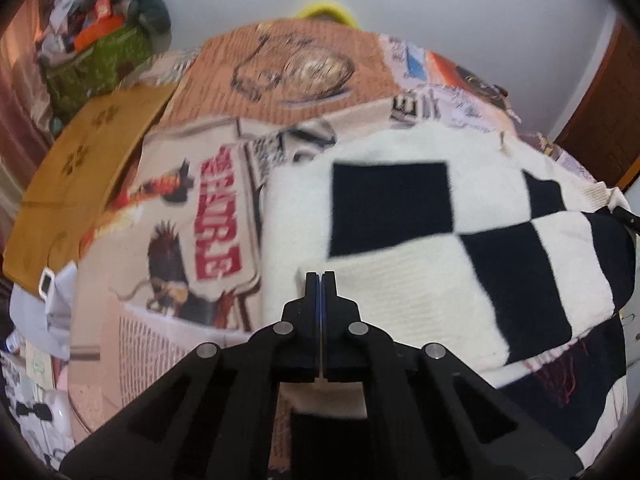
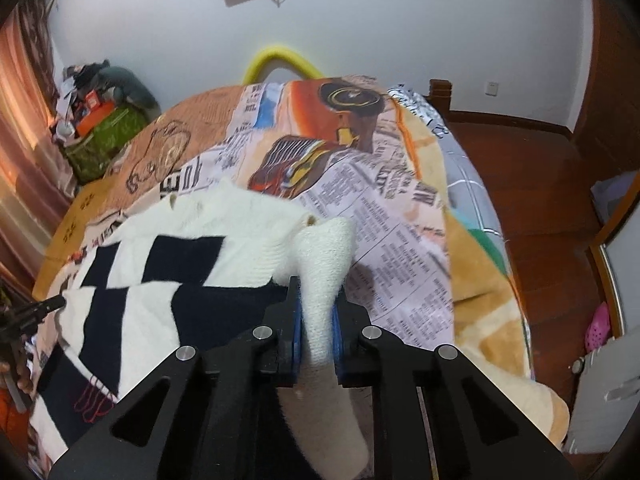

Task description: Fold small clothes

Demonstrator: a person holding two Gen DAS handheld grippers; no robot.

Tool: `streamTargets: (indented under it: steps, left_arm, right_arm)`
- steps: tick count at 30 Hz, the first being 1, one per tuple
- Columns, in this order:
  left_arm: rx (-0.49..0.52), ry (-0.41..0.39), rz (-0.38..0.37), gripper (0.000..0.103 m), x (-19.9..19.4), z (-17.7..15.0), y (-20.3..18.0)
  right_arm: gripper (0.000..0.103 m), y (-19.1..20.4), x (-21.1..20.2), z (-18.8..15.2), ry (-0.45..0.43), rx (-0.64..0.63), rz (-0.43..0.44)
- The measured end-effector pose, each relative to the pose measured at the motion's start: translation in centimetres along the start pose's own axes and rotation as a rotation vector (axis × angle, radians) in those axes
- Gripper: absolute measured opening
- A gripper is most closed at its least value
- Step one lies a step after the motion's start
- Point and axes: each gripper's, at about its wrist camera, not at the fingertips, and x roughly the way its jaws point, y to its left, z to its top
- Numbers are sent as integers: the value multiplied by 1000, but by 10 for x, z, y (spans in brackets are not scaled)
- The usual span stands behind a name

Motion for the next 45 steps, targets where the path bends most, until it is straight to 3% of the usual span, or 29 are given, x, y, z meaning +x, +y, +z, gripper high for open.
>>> streamTargets:
  steps: [4,9,14,17,19,21,22,25,28,30,32,35,39,45]
  left_arm:
    - [52,-57,34,0,-9,14,-15]
    - [64,-32,60,0,0,20,-16]
    - [72,-12,75,0,-2,11,-8]
    - [67,-20,45,4,-13,8,-4]
    - [62,-11,20,15,-15,6,-4]
    - [49,18,-2,39,-10,2,-6]
    - [47,29,-5,41,-7,0,-8]
    - [36,88,-20,41,8,-11,-14]
    - [5,118,-38,29,19,-21,-18]
    - [4,96,-47,5,14,-22,-20]
    - [-7,76,-66,4,6,-20,-18]
    - [16,-8,-17,3,-15,-14,-18]
    - [4,-69,-11,3,-34,-3,-9]
    - [-17,15,46,4,-1,-5,6]
  right_arm:
    - [11,-10,12,-2,32,28,-10]
    - [15,-24,20,-5,52,69,-31]
    - [23,-24,5,-2,21,12,-105]
    - [23,-17,-17,0,-25,-36,-128]
    - [23,-9,-29,0,-44,-62,-107]
    - [24,-1,-38,-3,-54,-78,-77]
    - [26,4,-40,-6,-53,-87,-61]
    - [31,17,-42,-16,-35,-114,-25]
    - [32,29,-35,-30,3,-151,-6]
    - [32,37,-30,-39,27,-177,-6]
    - [32,41,-23,-46,49,-190,-2]
    - [32,45,-20,-50,67,-190,6]
    - [32,45,-20,-49,63,-176,18]
    - [32,43,-2,-52,104,-162,13]
